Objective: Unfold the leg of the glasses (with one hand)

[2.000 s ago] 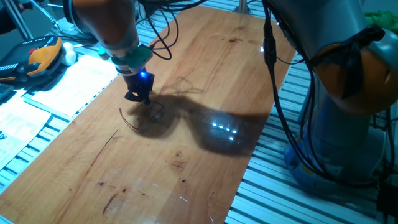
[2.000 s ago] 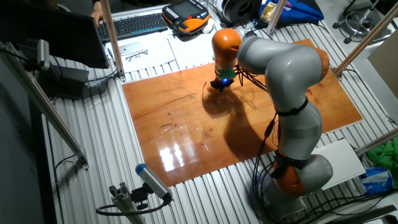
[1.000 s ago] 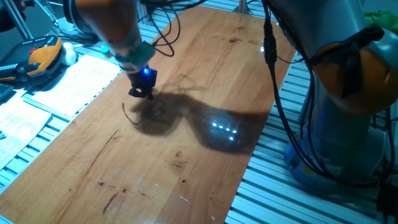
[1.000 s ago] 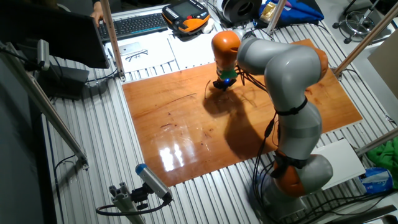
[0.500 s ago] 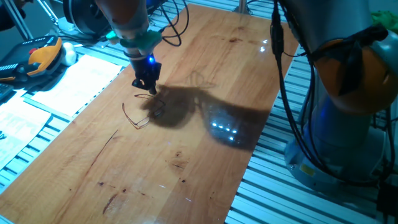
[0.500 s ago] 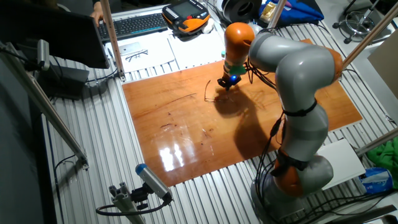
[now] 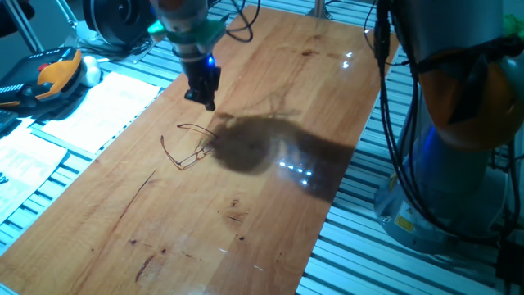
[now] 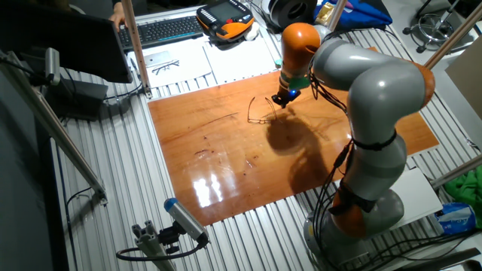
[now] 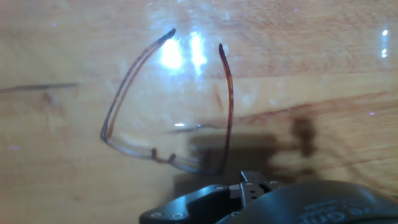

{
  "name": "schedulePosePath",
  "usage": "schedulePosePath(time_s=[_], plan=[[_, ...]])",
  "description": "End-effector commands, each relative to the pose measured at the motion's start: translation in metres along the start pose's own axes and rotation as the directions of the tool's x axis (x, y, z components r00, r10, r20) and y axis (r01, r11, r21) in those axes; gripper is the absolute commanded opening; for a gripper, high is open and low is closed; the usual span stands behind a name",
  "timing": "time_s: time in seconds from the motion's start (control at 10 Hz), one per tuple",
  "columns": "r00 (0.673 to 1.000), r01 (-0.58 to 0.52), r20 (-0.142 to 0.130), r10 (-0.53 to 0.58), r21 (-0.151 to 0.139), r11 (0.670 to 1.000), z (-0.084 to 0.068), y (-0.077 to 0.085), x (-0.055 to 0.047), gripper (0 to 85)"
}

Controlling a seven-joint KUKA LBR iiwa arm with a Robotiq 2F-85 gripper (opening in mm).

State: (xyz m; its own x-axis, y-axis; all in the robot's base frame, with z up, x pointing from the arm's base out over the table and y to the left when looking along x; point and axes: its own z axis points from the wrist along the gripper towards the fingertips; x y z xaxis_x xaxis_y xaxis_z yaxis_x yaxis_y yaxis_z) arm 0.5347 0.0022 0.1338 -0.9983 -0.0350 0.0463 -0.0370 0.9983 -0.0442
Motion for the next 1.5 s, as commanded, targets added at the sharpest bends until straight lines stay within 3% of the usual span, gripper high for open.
schedulePosePath(time_s=[0.0,0.3,0.6,0.7,0.9,1.2,1.4], plan=[[1.000,0.008,0.004,-0.008,0.000,1.000,-0.003,-0.002,0.004,0.0],[1.000,0.017,0.018,-0.017,0.000,1.000,-0.014,-0.002,0.021,0.0],[0.999,-0.020,0.038,0.021,-0.025,0.999,-0.024,0.004,0.028,0.0],[0.998,-0.020,0.063,0.024,-0.054,0.998,-0.025,0.005,0.028,0.0],[0.997,-0.020,0.078,0.024,-0.048,0.999,-0.026,0.005,0.029,0.0],[0.996,-0.026,0.081,0.031,-0.051,0.998,-0.027,0.005,0.030,0.0],[0.997,-0.036,0.063,0.039,-0.052,0.998,-0.028,0.007,0.033,0.0]])
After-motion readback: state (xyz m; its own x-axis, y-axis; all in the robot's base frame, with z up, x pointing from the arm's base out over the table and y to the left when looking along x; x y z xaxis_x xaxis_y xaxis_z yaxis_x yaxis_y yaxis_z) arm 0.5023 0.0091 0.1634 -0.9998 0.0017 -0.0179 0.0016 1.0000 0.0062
